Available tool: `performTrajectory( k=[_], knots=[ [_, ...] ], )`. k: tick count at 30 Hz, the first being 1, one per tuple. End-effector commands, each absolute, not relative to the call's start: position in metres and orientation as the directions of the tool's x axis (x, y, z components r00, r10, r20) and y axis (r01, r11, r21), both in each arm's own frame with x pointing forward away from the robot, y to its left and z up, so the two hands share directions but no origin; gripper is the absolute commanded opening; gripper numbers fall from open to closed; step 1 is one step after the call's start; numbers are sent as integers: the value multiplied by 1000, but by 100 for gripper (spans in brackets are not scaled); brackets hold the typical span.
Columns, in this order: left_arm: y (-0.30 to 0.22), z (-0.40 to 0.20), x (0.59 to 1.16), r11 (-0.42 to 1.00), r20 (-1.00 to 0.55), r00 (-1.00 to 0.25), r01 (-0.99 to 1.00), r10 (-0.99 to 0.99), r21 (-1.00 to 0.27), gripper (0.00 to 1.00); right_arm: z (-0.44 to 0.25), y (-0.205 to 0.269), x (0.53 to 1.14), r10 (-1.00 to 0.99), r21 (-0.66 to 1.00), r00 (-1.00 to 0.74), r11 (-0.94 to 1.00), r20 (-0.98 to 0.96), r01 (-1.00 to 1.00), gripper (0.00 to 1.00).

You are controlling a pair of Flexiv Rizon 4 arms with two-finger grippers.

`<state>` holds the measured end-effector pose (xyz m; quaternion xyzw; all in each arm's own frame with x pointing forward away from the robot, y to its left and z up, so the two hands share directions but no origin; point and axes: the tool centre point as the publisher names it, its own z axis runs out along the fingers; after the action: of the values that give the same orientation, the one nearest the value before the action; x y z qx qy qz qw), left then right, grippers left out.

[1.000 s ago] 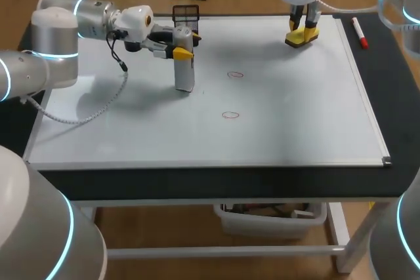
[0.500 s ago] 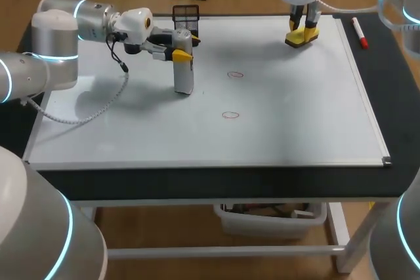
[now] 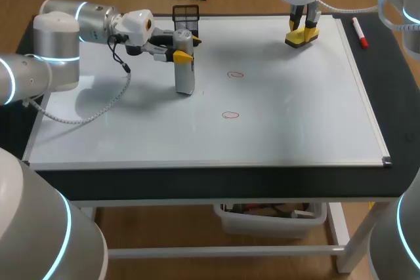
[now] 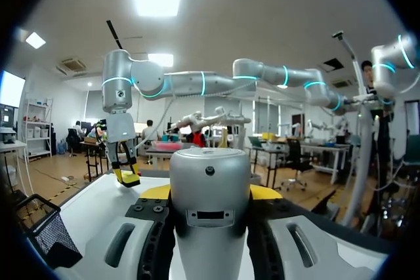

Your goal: Pick up the inspection probe, press it on each red-marked spot on the whiteboard one by one, put down the probe, pick up the eraser, and wipe off all the red marks.

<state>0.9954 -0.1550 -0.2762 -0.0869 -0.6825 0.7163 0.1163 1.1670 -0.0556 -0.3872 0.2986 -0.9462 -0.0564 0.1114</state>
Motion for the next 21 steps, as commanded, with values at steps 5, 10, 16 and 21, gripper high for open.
performTrajectory(
  k=[5, 10, 16, 21],
  knots=[
    [-155, -281, 997, -44, 38, -956, -53, 291, -998, 0, -382, -56, 1164, -579, 167, -796, 815, 177, -555, 0],
    [-155, -281, 996, -46, 36, -956, -51, 292, -998, 0, -382, -56, 1164, -579, 167, -796, 815, 177, -555, 0],
    [-151, -270, 994, -55, 27, -958, -44, 286, -997, 0, -382, -56, 1164, -579, 167, -796, 815, 177, -555, 0],
    [-143, -256, 997, -60, 9, -964, -26, 267, -998, 0, -382, -56, 1164, -579, 167, -796, 815, 177, -555, 0]
  ],
)
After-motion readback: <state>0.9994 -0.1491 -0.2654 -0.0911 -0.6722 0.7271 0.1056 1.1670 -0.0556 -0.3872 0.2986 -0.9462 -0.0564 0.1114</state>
